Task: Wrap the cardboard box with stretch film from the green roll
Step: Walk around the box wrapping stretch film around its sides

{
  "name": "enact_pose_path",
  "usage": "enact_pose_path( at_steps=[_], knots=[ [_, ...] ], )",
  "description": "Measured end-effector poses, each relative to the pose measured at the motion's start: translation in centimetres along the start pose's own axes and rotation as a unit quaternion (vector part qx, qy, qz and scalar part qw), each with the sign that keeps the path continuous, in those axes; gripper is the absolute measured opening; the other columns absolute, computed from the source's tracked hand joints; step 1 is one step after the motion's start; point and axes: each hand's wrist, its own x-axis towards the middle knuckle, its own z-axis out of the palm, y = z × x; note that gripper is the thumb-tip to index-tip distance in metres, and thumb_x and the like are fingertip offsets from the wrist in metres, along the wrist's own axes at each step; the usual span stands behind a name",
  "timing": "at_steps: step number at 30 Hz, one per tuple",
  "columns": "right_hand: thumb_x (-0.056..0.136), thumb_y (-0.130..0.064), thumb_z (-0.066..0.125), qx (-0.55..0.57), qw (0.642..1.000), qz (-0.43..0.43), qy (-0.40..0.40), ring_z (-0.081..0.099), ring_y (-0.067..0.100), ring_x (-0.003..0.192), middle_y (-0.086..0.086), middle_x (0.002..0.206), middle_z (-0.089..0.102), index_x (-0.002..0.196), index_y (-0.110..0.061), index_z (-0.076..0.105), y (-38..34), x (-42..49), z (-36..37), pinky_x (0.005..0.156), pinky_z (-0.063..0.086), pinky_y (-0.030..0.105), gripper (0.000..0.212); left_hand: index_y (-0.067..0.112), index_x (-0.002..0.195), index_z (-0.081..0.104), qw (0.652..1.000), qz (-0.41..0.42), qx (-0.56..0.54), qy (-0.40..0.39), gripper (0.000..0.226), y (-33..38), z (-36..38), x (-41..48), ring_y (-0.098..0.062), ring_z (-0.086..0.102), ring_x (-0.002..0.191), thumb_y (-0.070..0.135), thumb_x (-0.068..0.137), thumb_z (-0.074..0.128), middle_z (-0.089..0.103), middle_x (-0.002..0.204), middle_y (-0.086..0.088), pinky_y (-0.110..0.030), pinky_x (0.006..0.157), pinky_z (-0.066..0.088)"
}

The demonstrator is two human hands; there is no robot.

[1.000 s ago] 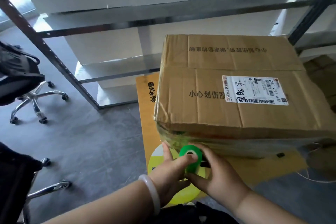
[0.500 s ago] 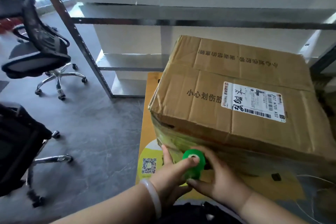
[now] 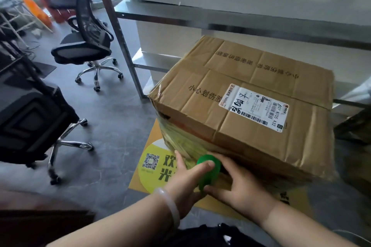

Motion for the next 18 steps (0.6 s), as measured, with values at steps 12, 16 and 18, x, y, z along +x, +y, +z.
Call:
enact_pose_path(
  at_steps=[12, 16, 18],
  knots=[
    [0.066, -0.048, 0.078, -0.068, 0.997, 0.003, -0.021, 0.055, -0.004, 0.105, -0.022, 0.11, 0.06, 0.108, -0.056, 0.041, 2.0, 0.1, -4.8, 0.087, 0.047, 0.022, 0.057, 0.051, 0.148, -0.018, 0.997, -0.004, 0.07, 0.018, 0.11, -0.2, 5.1, 1.4, -0.008, 0.057, 0.09, 0.019, 0.088, 0.068, 0.05, 0.131, 0.001, -0.035, 0.088, 0.051],
    [0.063, -0.045, 0.082, -0.109, 0.994, 0.026, -0.019, 0.062, 0.001, 0.092, -0.014, 0.103, 0.067, 0.095, -0.053, 0.043, 3.5, -0.3, -6.9, 0.079, 0.051, 0.03, 0.051, 0.045, 0.145, -0.032, 0.992, -0.013, 0.12, 0.031, 0.149, -1.1, 7.7, 2.7, -0.024, 0.052, 0.124, 0.043, 0.045, 0.079, 0.048, 0.138, -0.001, -0.048, 0.11, 0.042],
    [0.062, -0.039, 0.082, -0.1, 0.995, 0.03, -0.002, 0.063, 0.004, 0.095, -0.012, 0.107, 0.067, 0.094, -0.052, 0.043, 4.0, -0.7, -7.2, 0.08, 0.051, 0.032, 0.053, 0.044, 0.144, -0.034, 0.992, -0.015, 0.119, 0.036, 0.155, -1.6, 8.6, 3.1, -0.025, 0.051, 0.128, 0.048, 0.037, 0.077, 0.049, 0.138, -0.001, -0.049, 0.111, 0.041]
  ],
)
